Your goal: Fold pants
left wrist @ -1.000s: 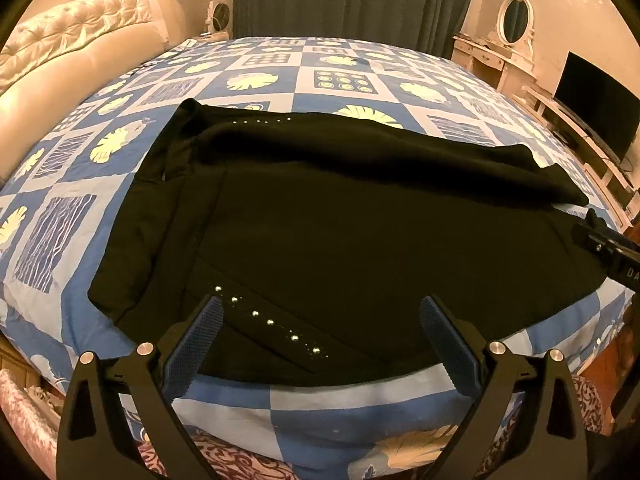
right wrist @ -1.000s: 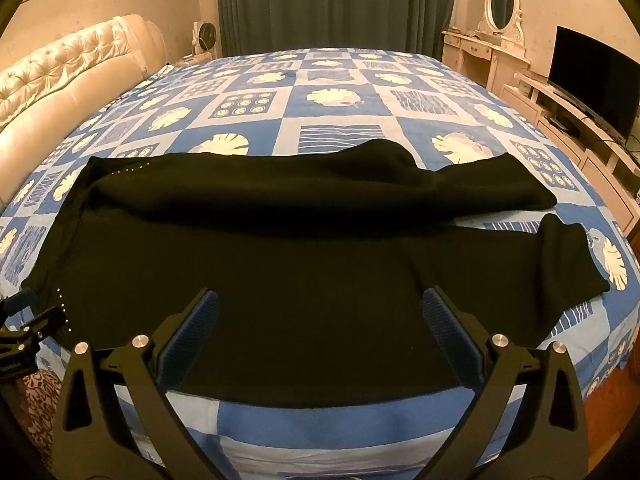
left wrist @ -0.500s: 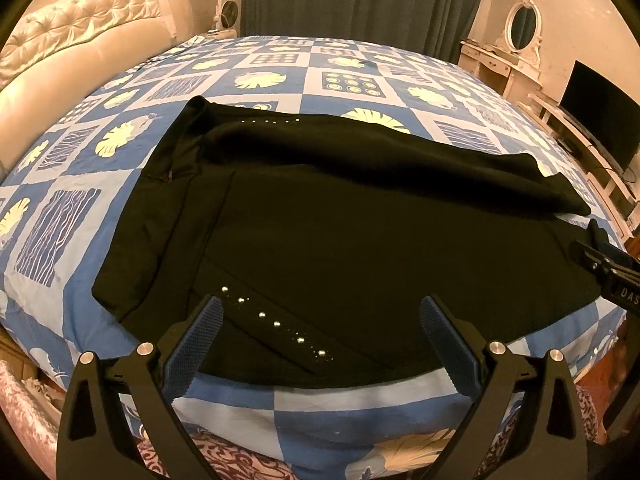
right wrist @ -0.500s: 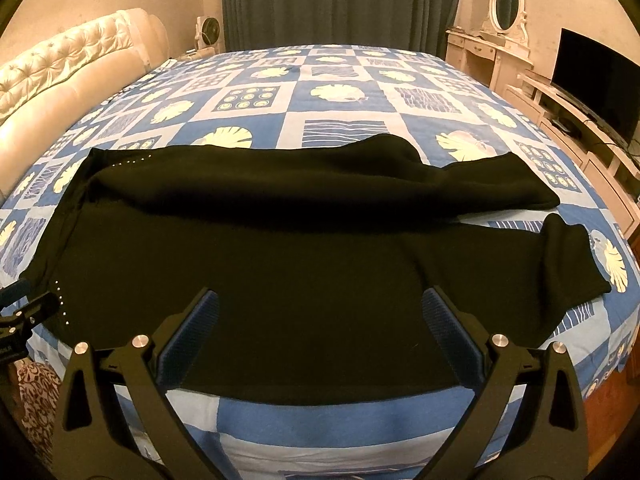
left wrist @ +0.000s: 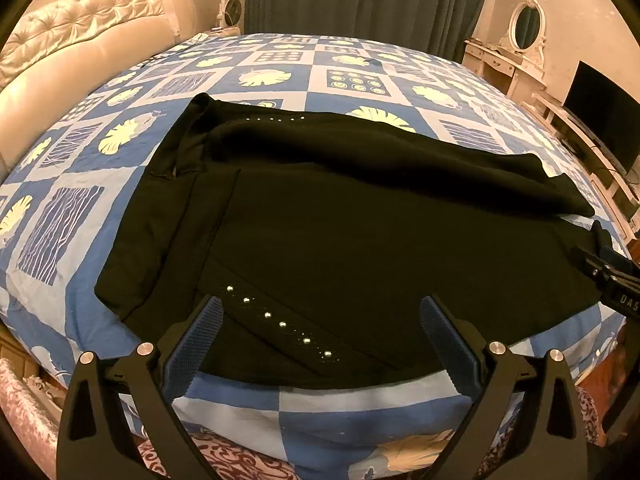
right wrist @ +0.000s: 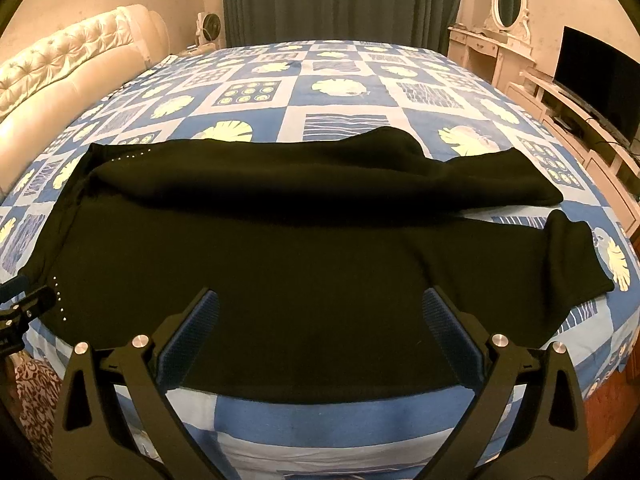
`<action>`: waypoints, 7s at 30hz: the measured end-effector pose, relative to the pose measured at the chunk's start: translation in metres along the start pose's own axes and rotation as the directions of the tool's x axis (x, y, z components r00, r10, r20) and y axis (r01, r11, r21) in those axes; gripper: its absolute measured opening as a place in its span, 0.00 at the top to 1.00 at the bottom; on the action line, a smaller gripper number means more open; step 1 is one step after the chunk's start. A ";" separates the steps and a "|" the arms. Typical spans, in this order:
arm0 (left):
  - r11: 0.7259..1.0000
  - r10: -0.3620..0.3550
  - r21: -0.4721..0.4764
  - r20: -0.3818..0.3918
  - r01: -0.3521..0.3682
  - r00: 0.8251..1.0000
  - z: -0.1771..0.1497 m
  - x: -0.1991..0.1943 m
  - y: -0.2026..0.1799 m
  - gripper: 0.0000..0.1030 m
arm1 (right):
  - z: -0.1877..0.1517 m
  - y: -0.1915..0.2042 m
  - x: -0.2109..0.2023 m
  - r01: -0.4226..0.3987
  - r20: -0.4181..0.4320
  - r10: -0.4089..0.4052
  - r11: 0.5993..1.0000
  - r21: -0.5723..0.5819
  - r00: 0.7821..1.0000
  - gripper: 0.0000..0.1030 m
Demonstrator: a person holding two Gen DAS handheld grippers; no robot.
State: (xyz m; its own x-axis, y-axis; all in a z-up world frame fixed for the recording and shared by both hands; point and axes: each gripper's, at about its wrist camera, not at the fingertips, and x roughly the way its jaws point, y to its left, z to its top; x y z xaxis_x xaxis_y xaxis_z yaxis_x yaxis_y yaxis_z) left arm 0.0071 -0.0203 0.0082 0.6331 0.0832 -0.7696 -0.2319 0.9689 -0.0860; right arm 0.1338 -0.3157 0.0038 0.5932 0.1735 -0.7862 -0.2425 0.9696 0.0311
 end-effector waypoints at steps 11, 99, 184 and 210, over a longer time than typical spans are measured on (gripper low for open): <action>1.000 0.007 -0.013 -0.021 -0.007 1.000 0.000 0.005 0.007 0.05 | -0.004 0.005 0.008 -0.020 -0.036 0.019 1.000 -0.011 0.999 0.02; 0.880 -0.458 -0.224 -0.163 0.419 0.874 0.210 0.203 0.216 0.91 | 0.214 0.092 0.230 -0.580 -0.566 0.375 0.780 -0.235 0.734 0.93; 0.603 -0.341 -0.754 0.053 0.261 0.939 -0.016 0.014 0.200 0.93 | -0.013 -0.078 0.031 -0.444 0.013 0.592 0.589 0.676 0.806 0.93; 0.837 -0.199 -0.490 0.147 0.246 0.969 0.045 0.010 0.139 0.25 | -0.088 -0.431 0.009 -0.196 0.169 0.129 0.247 0.949 0.977 0.52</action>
State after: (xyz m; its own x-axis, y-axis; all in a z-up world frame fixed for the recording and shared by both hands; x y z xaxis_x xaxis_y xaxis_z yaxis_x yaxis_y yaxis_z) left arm 0.0143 0.1259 0.0165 0.7680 -0.0779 -0.6357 -0.3998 0.7170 -0.5710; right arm 0.1762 -0.7473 -0.0711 0.6776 0.3239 -0.6602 0.5522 0.3687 0.7477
